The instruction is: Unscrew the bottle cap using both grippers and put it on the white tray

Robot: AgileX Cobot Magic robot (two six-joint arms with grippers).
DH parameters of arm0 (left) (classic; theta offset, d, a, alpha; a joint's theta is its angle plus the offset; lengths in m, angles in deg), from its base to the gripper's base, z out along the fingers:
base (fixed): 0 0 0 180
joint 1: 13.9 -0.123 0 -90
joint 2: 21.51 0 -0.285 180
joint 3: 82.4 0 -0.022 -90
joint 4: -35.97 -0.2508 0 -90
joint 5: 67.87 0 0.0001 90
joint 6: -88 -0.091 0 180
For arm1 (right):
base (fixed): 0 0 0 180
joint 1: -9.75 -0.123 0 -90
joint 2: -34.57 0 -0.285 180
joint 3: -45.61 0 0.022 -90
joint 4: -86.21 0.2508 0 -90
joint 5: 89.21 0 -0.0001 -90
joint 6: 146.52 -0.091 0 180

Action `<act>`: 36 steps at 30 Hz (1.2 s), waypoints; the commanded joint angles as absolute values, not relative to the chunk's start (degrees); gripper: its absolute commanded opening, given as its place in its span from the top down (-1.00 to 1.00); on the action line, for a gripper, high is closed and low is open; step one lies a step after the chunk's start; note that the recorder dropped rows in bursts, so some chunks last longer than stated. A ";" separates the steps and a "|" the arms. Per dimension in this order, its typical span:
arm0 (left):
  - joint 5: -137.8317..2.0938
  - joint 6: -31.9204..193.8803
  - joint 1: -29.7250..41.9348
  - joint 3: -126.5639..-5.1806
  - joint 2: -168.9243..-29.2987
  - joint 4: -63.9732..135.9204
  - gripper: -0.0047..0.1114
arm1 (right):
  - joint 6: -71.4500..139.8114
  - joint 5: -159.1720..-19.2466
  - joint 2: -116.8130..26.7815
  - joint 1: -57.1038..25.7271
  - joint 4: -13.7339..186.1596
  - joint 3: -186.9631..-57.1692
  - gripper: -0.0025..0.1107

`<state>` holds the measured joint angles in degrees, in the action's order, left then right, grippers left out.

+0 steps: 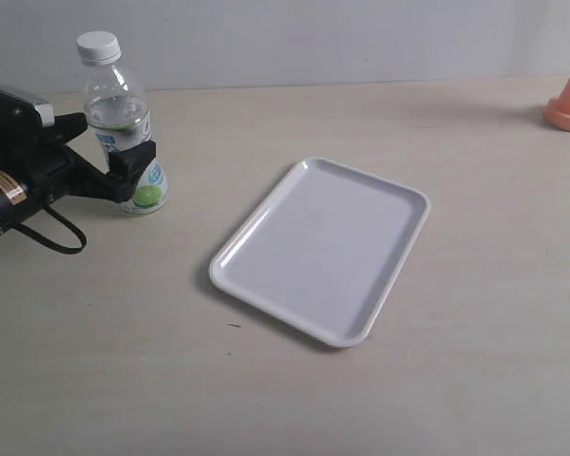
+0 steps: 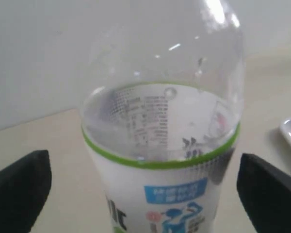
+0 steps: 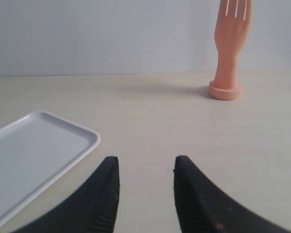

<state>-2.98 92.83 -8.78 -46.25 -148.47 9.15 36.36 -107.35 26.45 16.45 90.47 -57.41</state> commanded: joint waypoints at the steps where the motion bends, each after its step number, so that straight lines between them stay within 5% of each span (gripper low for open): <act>1: -2.43 93.19 -8.91 -48.55 -150.61 9.60 -0.89 | 36.36 -106.69 26.78 16.76 90.61 -57.17 0.31; 18: 0.44 93.19 -8.46 -49.84 -151.92 6.30 -0.87 | 36.36 -106.38 26.78 16.76 90.61 -57.17 0.31; 21: 0.63 93.19 -8.46 -49.84 -151.92 6.20 -0.68 | 36.36 -106.38 26.78 16.76 90.61 -57.17 0.31; 27: 0.63 93.55 -8.46 -49.84 -151.92 4.84 0.00 | 36.36 -106.38 26.78 16.76 90.61 -57.17 0.31; 36: 1.32 93.53 -8.46 -49.84 -151.92 4.54 0.04 | 36.36 -106.38 26.78 16.76 90.61 -57.17 0.31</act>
<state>-0.05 93.29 -8.66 -49.73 -151.77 5.06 36.36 -107.24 26.45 16.45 90.47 -57.41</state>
